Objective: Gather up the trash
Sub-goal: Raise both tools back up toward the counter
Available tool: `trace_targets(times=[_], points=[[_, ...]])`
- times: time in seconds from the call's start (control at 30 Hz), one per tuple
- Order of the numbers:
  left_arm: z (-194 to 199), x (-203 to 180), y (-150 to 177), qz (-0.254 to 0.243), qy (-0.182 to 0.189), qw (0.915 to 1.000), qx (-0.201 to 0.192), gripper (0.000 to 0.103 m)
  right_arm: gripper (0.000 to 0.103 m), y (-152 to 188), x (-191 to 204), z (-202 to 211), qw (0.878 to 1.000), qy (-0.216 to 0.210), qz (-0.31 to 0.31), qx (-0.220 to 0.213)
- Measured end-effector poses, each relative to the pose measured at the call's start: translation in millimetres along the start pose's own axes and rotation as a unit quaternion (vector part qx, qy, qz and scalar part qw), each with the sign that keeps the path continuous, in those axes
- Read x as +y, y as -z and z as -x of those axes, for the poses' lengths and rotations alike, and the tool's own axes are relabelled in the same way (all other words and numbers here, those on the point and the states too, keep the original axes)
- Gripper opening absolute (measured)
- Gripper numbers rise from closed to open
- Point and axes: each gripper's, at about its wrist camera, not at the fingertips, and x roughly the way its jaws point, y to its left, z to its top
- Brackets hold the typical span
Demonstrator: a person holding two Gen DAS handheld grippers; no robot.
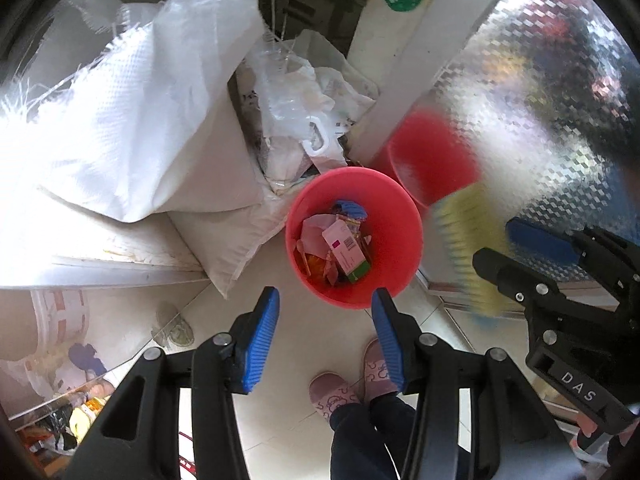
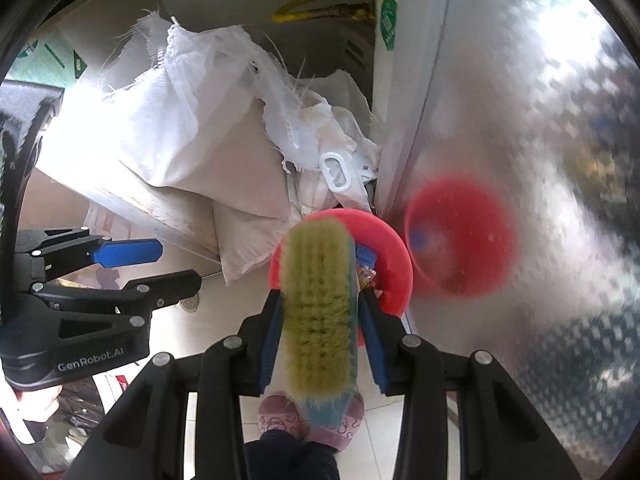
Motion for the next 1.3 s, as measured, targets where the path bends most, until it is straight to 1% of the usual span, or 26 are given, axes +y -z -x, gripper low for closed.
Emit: trace_targets(times=[0.03, 0.07, 0.13, 0.33, 0.53, 0.63, 0.73, 0.83, 1.0, 1.07, 1.3], points=[[0.3, 0.3, 0.3, 0.002, 0.0, 1.0, -0.001, 0.045, 0.038, -0.2, 0.2, 0.6, 1.0, 0.002, 0.002, -0.001], [1.2, -0.1, 0.9, 0.005, 0.0, 1.0, -0.003, 0.045, 0.044, -0.7, 0.7, 1.2, 1.0, 0.002, 0.004, -0.001], [3.1, 0.1, 1.9, 0.009, 0.001, 0.9999, -0.006, 0.045, 0.047, -0.9, 1.4, 2.4, 1.0, 0.001, 0.005, 0.0], [19.3, 0.0, 7.4, 0.012, -0.001, 0.9998, -0.017, 0.045, 0.047, 1.2, 7.3, 15.7, 1.0, 0.004, 0.006, -0.001], [54.8, -1.7, 19.1, 0.015, -0.006, 0.9994, -0.03, 0.045, 0.047, 3.1, 20.7, 44.7, 1.0, 0.008, 0.008, -0.003], [83.7, -3.0, 26.2, 0.014, -0.007, 0.999, -0.042, 0.045, 0.047, 2.1, 30.1, 69.8, 1.0, 0.007, 0.007, -0.009], [120.4, -5.2, 31.8, 0.011, -0.01, 0.9984, -0.054, 0.045, 0.048, 1.2, 40.1, 101.5, 1.0, 0.006, 0.005, -0.019], [159.1, -8.6, 35.8, 0.014, -0.02, 0.9974, -0.068, 0.045, 0.05, 0.4, 48.7, 139.0, 0.999, 0.016, 0.001, -0.031], [226.3, -19.2, 41.4, 0.016, -0.014, 0.9945, -0.103, 0.045, 0.054, -3.3, 61.0, 202.8, 0.998, 0.033, -0.008, -0.053], [250.1, -24.4, 42.9, 0.016, -0.007, 0.993, -0.116, 0.045, 0.057, -5.6, 66.2, 225.7, 0.997, 0.044, -0.018, -0.065], [318.4, -37.2, 38.0, 0.015, 0.012, 0.9876, -0.156, 0.045, 0.057, -16.3, 72.8, 296.0, 0.991, 0.069, -0.034, -0.109]])
